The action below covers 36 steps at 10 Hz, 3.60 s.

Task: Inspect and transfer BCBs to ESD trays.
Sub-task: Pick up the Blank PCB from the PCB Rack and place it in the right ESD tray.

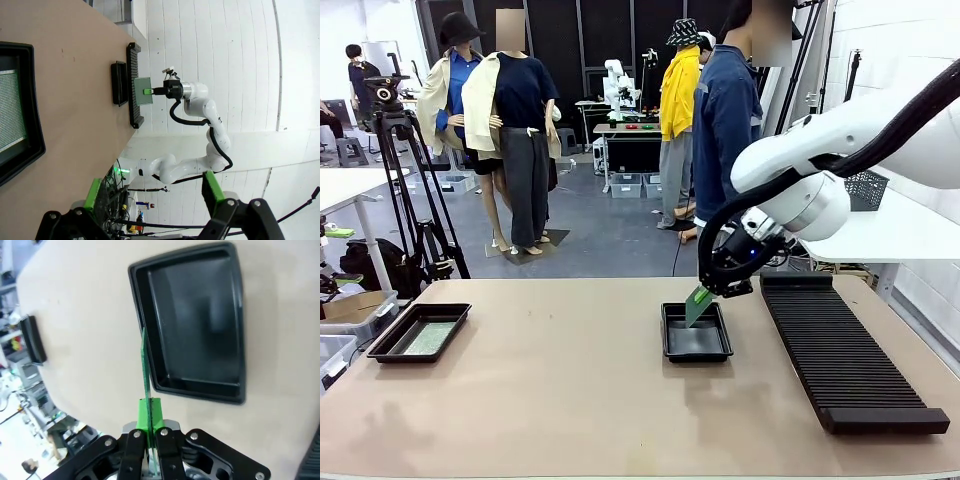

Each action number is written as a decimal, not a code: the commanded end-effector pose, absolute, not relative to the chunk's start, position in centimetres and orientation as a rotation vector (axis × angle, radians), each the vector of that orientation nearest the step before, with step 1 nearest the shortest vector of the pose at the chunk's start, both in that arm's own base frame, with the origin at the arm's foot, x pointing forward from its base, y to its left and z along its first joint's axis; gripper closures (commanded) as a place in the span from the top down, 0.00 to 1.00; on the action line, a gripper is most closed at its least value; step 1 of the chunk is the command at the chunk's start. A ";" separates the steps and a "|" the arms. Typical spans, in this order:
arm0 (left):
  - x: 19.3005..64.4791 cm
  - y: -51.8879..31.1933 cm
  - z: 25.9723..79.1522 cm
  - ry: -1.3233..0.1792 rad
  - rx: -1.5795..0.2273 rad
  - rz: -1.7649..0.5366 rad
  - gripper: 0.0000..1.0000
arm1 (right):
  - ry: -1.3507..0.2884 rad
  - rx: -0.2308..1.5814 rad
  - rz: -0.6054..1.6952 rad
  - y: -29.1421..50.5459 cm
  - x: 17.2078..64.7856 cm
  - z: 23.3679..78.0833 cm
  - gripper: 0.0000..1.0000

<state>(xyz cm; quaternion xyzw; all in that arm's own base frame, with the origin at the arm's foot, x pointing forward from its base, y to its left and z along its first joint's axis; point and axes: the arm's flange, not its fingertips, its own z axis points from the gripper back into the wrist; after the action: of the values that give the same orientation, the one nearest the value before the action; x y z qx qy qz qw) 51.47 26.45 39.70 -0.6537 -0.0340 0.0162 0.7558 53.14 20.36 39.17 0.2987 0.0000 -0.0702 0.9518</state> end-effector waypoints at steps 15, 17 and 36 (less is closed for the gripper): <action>51.2 26.5 39.8 -0.064 -1.413 0.022 1.00 | -0.009 0.590 -0.035 21.8 58.6 32.9 0.00; 51.2 26.5 39.8 -0.064 -1.413 0.022 1.00 | -0.008 0.601 -0.042 21.7 58.7 32.7 0.00; 51.2 26.5 39.8 -0.064 -1.413 0.022 1.00 | -0.057 0.391 -0.140 21.6 56.4 36.9 1.00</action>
<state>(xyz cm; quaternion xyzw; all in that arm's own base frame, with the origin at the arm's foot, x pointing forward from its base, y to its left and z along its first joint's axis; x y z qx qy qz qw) 51.47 26.45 39.69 -0.6537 -0.0339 0.0162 0.7558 57.50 21.58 35.95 0.2235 -0.0270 -0.0558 0.9727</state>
